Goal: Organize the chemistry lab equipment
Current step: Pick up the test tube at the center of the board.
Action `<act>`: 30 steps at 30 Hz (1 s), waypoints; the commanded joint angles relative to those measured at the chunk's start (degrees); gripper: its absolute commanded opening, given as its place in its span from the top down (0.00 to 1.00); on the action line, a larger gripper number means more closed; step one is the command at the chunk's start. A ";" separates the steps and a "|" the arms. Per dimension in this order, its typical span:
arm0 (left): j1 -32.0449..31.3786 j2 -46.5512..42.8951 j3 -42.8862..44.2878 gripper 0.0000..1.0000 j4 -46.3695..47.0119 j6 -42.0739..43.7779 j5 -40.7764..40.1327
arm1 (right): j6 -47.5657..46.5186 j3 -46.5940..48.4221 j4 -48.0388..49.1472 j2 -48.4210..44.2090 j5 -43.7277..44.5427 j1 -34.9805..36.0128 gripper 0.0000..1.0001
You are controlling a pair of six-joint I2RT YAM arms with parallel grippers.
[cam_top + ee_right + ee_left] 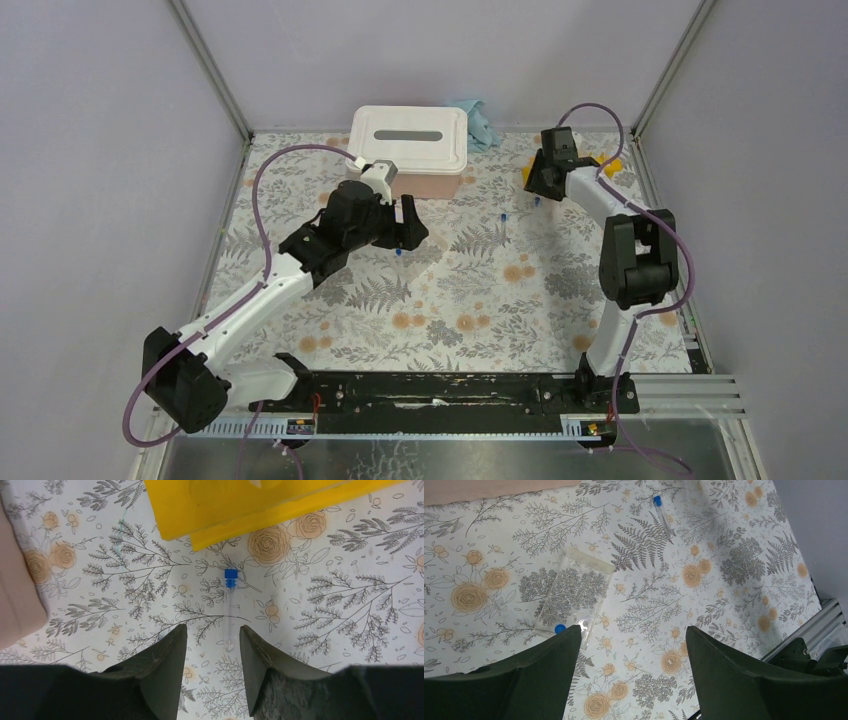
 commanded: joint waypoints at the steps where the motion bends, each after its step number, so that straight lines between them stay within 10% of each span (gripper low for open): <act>1: 0.10 -0.67 -0.47 0.16 0.59 0.17 -1.79 | -2.57 3.94 -2.55 3.18 1.76 1.26 0.49; 21: 0.75 3.47 1.74 0.15 2.68 2.12 -1.67 | -4.77 7.00 -4.56 12.43 4.09 1.82 0.52; 30: 1.06 4.26 1.67 0.15 3.35 1.84 -1.88 | -5.17 7.05 -5.90 14.20 2.28 1.82 0.76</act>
